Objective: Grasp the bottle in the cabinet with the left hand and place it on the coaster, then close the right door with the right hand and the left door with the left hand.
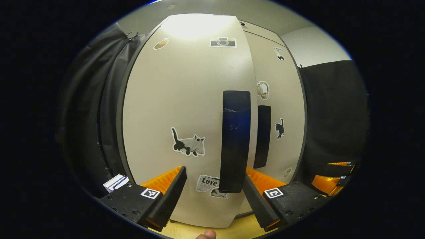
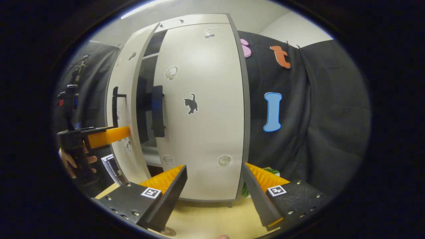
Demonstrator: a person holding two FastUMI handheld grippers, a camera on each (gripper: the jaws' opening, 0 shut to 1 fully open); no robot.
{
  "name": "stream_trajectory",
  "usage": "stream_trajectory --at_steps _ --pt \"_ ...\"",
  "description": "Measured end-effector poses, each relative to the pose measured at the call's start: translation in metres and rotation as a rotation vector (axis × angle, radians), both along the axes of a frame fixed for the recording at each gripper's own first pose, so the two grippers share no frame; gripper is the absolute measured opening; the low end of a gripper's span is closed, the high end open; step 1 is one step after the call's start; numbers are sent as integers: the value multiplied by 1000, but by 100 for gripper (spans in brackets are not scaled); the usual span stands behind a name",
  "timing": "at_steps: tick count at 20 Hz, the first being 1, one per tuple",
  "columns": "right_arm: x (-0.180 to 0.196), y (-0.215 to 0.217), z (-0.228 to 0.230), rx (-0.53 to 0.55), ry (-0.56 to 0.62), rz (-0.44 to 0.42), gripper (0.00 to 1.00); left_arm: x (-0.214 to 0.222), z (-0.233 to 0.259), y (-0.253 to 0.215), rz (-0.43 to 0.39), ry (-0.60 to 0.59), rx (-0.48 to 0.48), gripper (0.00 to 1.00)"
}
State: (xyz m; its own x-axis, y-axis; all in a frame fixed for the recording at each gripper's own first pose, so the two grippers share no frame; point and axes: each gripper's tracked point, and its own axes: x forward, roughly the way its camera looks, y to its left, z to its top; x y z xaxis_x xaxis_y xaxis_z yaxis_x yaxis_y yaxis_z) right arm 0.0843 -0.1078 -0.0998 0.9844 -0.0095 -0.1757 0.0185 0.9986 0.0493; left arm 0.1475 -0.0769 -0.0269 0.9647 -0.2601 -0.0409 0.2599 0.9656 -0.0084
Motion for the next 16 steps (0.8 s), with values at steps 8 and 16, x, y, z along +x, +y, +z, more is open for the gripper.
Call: stream_trajectory --at_steps 8,16 --pt "-1 6 0 4 5 18 100 9 0 -5 67 -22 29 98" --pt "-9 15 6 10 -3 42 100 9 -1 -7 133 -36 69 98"
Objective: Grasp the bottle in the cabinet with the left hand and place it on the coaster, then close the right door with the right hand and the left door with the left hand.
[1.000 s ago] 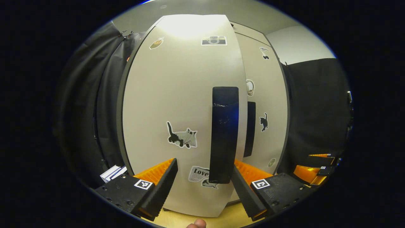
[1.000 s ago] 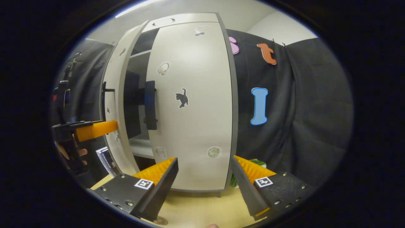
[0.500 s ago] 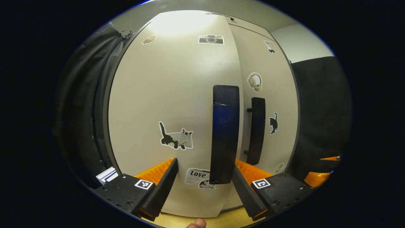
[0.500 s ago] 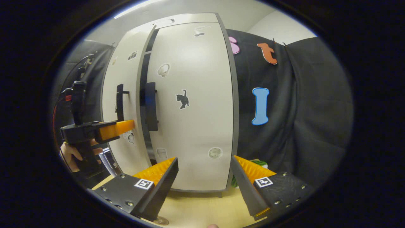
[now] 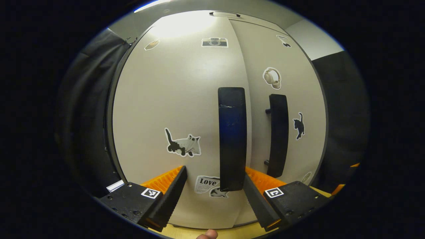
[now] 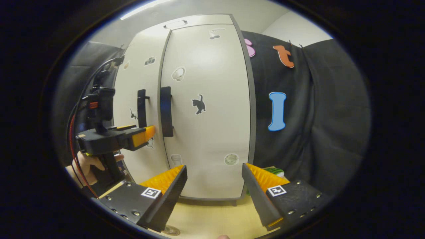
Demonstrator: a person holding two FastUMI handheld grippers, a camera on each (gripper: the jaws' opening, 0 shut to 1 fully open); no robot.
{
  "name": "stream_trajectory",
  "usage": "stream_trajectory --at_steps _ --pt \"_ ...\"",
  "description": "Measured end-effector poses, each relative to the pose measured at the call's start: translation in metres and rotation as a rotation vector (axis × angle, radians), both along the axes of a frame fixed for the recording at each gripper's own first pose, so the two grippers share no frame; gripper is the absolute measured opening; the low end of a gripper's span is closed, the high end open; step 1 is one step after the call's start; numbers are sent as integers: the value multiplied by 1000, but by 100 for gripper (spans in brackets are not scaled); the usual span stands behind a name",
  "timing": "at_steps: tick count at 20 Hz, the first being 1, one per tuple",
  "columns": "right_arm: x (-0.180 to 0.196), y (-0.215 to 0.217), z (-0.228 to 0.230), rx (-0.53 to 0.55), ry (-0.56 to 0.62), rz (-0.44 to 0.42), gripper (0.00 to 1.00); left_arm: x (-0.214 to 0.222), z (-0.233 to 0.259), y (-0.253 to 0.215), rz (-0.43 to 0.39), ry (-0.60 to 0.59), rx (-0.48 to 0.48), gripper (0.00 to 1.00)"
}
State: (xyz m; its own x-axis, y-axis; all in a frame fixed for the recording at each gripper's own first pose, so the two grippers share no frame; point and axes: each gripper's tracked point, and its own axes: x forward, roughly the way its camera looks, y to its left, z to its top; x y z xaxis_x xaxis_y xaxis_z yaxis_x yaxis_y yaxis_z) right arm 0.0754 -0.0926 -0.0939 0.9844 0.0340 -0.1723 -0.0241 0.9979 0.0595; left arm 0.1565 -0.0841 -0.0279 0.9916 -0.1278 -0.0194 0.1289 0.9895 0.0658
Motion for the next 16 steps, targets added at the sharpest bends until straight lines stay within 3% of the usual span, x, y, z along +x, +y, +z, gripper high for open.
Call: stream_trajectory --at_steps 3,8,16 --pt "-3 3 9 8 -14 5 100 -10 7 -2 -4 -7 -10 98" --pt "-8 8 28 20 -38 5 100 -65 32 5 -13 -26 -28 98" --pt "-24 28 63 16 -79 1 100 -143 53 52 55 -12 -86 98"
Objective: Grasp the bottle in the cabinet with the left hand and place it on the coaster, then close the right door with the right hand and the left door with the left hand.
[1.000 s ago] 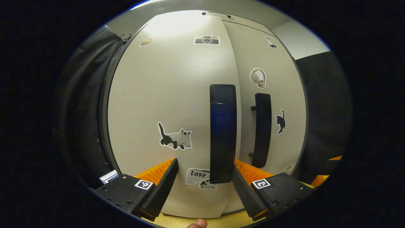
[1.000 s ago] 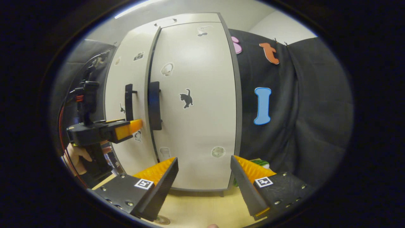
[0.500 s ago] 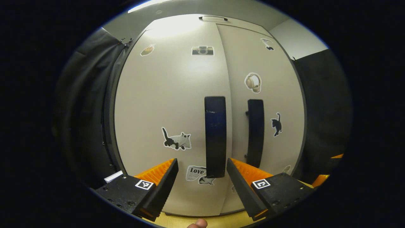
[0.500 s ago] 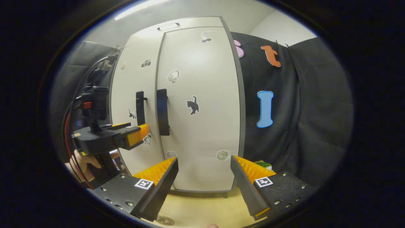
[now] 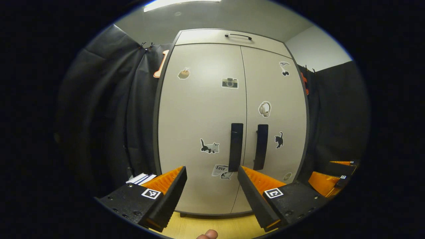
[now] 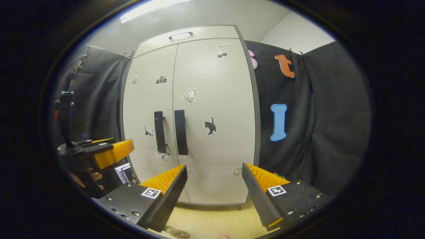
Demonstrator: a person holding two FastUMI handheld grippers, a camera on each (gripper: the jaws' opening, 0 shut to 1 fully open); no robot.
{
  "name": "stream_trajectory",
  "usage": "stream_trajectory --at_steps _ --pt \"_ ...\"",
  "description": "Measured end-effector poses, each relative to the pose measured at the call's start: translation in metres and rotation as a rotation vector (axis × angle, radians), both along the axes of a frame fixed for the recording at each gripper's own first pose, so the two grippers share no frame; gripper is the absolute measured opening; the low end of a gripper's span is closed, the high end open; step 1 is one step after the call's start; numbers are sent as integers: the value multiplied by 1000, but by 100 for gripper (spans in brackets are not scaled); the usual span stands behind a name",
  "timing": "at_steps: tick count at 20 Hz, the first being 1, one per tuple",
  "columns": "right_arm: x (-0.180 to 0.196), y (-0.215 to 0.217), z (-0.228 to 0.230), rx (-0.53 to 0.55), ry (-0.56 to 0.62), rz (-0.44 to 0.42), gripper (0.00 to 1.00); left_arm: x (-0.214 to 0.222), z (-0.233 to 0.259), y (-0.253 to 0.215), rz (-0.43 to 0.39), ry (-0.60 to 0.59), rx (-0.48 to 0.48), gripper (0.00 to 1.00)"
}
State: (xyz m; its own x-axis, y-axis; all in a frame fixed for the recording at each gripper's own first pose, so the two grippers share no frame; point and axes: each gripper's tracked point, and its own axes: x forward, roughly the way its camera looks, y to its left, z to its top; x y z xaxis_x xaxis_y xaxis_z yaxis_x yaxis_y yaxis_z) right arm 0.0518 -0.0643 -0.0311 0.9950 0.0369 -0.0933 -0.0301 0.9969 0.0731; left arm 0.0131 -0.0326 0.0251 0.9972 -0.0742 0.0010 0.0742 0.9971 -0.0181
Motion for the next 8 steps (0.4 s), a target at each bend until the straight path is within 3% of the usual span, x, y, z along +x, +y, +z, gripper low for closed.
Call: stream_trajectory --at_steps 8 --pt "-27 14 19 -40 -21 -23 100 -49 -2 26 34 17 -28 94"
